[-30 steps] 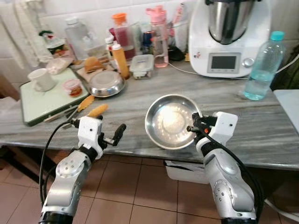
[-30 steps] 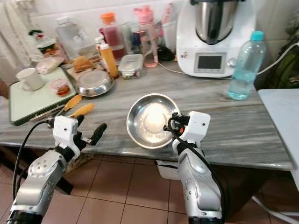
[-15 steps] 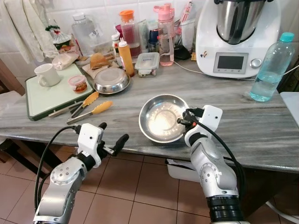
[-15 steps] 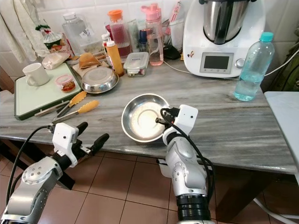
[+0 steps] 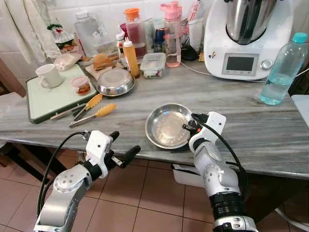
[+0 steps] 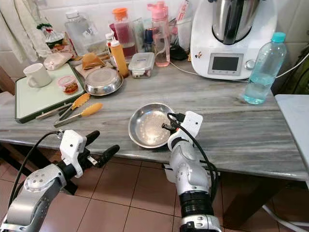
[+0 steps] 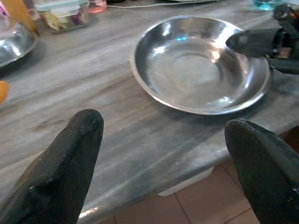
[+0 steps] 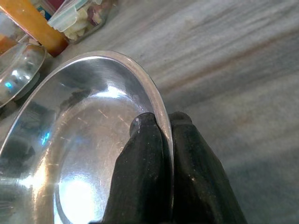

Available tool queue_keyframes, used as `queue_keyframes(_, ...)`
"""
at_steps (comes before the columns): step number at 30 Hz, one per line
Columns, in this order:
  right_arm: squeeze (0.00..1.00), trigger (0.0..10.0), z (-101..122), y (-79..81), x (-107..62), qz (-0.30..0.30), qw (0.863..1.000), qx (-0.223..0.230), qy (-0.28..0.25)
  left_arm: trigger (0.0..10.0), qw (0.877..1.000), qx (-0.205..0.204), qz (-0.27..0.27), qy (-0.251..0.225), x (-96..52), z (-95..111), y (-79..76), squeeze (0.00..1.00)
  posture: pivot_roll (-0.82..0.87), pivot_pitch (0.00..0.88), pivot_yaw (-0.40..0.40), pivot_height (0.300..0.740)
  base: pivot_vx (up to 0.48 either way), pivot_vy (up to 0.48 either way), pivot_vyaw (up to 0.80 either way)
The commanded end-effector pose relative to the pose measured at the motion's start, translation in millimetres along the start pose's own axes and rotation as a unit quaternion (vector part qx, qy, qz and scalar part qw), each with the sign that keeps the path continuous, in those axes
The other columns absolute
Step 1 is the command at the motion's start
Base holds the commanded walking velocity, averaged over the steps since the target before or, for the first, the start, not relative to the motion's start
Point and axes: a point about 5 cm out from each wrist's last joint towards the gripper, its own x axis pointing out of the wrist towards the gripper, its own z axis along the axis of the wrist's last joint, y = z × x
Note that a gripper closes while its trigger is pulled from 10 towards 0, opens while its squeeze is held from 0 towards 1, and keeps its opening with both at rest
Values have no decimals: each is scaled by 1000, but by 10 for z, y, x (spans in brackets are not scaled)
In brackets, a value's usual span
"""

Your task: Setting the table

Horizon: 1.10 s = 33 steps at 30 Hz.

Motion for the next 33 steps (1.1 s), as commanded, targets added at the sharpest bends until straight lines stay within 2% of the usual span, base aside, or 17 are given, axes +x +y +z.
queue_keyframes(1, 0, 10000, 27, 177, 53, 15, 1000, 14, -2, 10000, 1000, 8, -7, 2, -26, 25, -7, 0, -1, 10, 116, 740, 0, 0, 0)
queue_keyframes(6, 0, 10000, 24, 222, 130, 16, 1000, 25, 5, 10000, 1000, 7, -15, 6, -25, 21, -30, 0, 1, 8, 117, 740, 0, 0, 0)
queue_keyframes(20, 0, 10000, -32, 355, 179, 32, 999, 37, 20, 10000, 1000, 5, -23, 8, -7, 11, -56, 0, -1, 2, 116, 740, 0, 0, 0)
queue_keyframes(21, 1000, 10000, -46, 369, 180, 35, 998, 39, 22, 10000, 1000, 4, -24, 9, -4, 8, -59, 0, -3, 0, 116, 740, 0, 0, 0)
queue_keyframes(29, 1000, 10000, -112, 398, 175, 41, 998, 42, 38, 10000, 1000, 2, -29, 9, 24, 2, -72, 0, -12, 1, 118, 740, 0, 0, 0)
queue_keyframes(33, 1000, 10000, -142, 394, 181, 53, 998, 10, 40, 10000, 999, 2, -32, 9, 50, 3, -76, 0, -16, 0, 120, 740, 0, 0, 0)
